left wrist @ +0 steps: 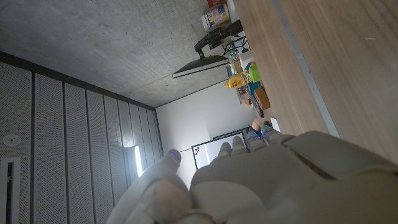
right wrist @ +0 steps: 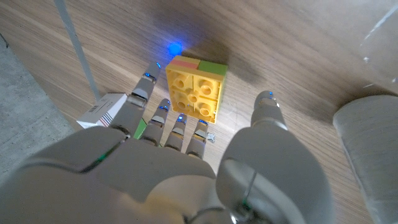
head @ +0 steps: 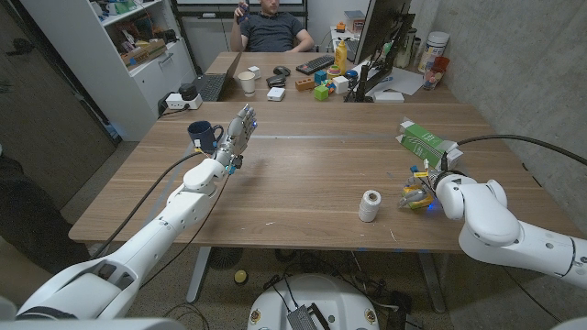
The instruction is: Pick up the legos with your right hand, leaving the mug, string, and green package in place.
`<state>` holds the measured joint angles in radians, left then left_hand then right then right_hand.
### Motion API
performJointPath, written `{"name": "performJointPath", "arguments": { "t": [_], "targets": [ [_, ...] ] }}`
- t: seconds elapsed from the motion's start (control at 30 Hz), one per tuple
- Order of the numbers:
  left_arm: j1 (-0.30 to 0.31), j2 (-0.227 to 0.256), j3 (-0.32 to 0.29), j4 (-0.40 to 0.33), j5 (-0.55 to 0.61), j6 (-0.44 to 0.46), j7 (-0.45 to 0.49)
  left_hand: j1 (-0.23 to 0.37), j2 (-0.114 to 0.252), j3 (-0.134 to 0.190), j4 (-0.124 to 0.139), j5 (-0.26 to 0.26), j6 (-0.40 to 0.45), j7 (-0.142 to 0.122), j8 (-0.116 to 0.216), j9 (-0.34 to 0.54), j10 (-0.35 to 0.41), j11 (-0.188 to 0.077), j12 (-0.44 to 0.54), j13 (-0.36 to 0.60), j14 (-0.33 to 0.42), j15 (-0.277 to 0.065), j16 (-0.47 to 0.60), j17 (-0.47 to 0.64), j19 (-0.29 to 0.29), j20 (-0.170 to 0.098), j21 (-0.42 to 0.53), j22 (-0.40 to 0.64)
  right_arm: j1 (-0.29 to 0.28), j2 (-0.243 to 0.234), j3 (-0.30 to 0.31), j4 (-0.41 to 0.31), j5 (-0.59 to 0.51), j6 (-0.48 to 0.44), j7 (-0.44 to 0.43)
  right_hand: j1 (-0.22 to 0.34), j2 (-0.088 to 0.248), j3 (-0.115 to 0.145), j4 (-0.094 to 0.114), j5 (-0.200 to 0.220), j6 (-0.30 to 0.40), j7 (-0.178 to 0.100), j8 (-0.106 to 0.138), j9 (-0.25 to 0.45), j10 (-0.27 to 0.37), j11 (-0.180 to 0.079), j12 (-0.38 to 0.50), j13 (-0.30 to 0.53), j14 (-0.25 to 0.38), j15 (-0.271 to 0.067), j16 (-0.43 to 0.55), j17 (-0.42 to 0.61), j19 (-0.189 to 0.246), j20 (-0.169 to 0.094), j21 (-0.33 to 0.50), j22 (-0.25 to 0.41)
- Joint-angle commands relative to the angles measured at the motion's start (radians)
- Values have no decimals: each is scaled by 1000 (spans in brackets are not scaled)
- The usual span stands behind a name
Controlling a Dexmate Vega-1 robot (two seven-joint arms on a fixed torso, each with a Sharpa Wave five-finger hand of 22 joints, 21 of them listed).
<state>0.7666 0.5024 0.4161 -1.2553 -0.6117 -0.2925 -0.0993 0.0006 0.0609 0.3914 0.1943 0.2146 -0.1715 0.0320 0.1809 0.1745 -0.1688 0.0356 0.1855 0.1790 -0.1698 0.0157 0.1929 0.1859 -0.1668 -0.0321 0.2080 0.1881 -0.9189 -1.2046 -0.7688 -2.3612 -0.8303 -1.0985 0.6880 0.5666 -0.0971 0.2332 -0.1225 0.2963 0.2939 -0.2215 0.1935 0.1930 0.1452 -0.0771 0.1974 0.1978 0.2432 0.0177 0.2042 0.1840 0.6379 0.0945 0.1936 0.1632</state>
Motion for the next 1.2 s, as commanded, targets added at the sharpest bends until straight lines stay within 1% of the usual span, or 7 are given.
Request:
{"name": "performJointPath", "arguments": {
  "t": [0.03,0.33,0.67,0.87,1.0,1.13,1.2],
  "targets": [
    [6,3,-3,-8,2,0,4,-4,115,-2,-1,5,-45,3,2,1,-162,-3,7,4,-245,5,9,4,-127,-12,9,6,12,4,-8,7,-4,5,13,21,19,-3,-4,9,31,1,12,5,26,-6,12,1,32,-8,10,3,45,-24,11,1],
    [8,4,-5,-9,0,-5,3,-4,114,-3,-1,5,-43,2,2,1,-161,-1,8,4,-245,4,10,4,-126,-12,9,6,32,14,-30,11,-56,-11,59,115,56,6,-22,28,66,0,13,5,70,-26,18,1,125,-53,27,5,167,-104,22,2],
    [7,2,-8,-3,-3,-14,-3,-4,114,-4,-1,6,-41,2,3,1,-160,-2,8,4,-245,3,9,4,-126,-12,10,5,48,36,-49,26,-150,-12,131,240,101,31,-35,47,78,-1,9,6,93,-56,17,2,242,-101,48,13,268,-158,30,5],
    [8,3,-12,-2,-3,-23,-2,-4,114,-5,-1,6,-40,2,3,1,-160,-2,8,4,-245,2,9,4,-126,-13,9,5,41,52,-39,39,-189,1,165,304,132,35,-27,47,85,-2,7,7,122,-78,21,2,429,-144,100,25,357,-170,43,8],
    [9,2,-15,0,-5,-31,-3,-4,114,-5,-1,6,-39,1,3,1,-159,-2,8,4,-245,2,9,3,-126,-12,10,5,38,64,-27,44,-208,10,188,313,129,29,-24,44,92,-2,9,8,116,-84,17,2,412,-135,82,25,352,-158,34,8],
    [10,1,-16,4,-8,-33,-6,-4,114,-6,-1,6,-38,3,3,1,-158,-2,8,4,-245,2,9,3,-126,-12,9,5,33,78,-13,57,-213,31,198,340,155,29,-17,39,190,0,43,16,183,-84,40,7,476,-162,91,32,367,-167,27,9],
    [10,1,-17,8,-8,-36,-6,-4,114,-6,-1,6,-38,3,3,2,-158,-2,8,4,-244,2,9,3,-125,-12,10,5,37,89,-9,64,-219,35,217,354,171,20,-12,30,259,2,69,26,220,-55,55,17,503,-184,110,57,388,-180,30,10]
  ]
}}
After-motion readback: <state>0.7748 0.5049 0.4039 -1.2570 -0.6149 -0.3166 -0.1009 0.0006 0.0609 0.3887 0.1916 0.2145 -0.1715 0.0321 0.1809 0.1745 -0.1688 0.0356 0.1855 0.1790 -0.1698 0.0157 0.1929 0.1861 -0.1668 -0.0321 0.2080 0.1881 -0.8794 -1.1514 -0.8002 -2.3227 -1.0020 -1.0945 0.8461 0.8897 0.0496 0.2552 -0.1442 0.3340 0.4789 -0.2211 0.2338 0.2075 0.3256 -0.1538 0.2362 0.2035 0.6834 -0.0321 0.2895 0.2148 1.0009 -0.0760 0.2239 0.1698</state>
